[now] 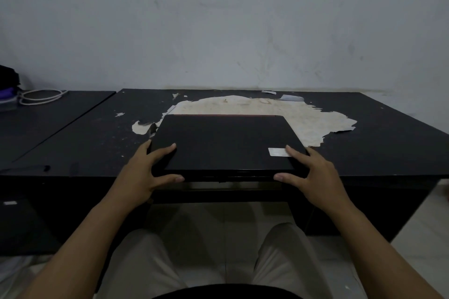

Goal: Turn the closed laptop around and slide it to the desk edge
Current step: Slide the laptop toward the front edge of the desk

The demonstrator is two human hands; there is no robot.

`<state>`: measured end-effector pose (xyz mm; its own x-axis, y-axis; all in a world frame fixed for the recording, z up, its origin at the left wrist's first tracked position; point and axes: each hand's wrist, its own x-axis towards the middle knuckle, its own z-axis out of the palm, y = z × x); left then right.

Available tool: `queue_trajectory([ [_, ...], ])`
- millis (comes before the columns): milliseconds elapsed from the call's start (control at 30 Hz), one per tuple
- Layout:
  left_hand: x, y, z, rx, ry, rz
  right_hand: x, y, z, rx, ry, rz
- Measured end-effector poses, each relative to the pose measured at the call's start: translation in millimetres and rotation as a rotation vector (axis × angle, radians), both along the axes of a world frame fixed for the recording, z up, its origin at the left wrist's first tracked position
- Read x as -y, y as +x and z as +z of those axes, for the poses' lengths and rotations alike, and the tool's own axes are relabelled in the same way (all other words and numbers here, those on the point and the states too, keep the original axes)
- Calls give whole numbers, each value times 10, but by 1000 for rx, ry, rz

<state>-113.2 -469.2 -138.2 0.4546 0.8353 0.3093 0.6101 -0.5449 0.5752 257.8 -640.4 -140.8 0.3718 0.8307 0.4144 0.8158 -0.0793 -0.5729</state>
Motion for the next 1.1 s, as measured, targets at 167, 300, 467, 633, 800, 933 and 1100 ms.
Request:
queue_trajectory([
  [167,2,3,-22,1,10,17,-10,26,-15,-1,2,31],
  [300,-16,-15,-13,-12,-2,9,-13,15,-49,4,42,20],
  [467,-27,-15,-17,-14,-16,17,-5,19,-77,14,59,30],
  [633,-39,-27,-36,-25,-27,22,17,-43,-105,50,99,-5],
  [800,-32,-22,-44,-33,-21,29,37,-64,-109,59,101,-16],
  [933,1,-23,-74,-38,14,38,39,-54,-114,27,68,-28],
  [1100,16,3,-29,3,-16,37,46,-56,-86,19,51,-29],
])
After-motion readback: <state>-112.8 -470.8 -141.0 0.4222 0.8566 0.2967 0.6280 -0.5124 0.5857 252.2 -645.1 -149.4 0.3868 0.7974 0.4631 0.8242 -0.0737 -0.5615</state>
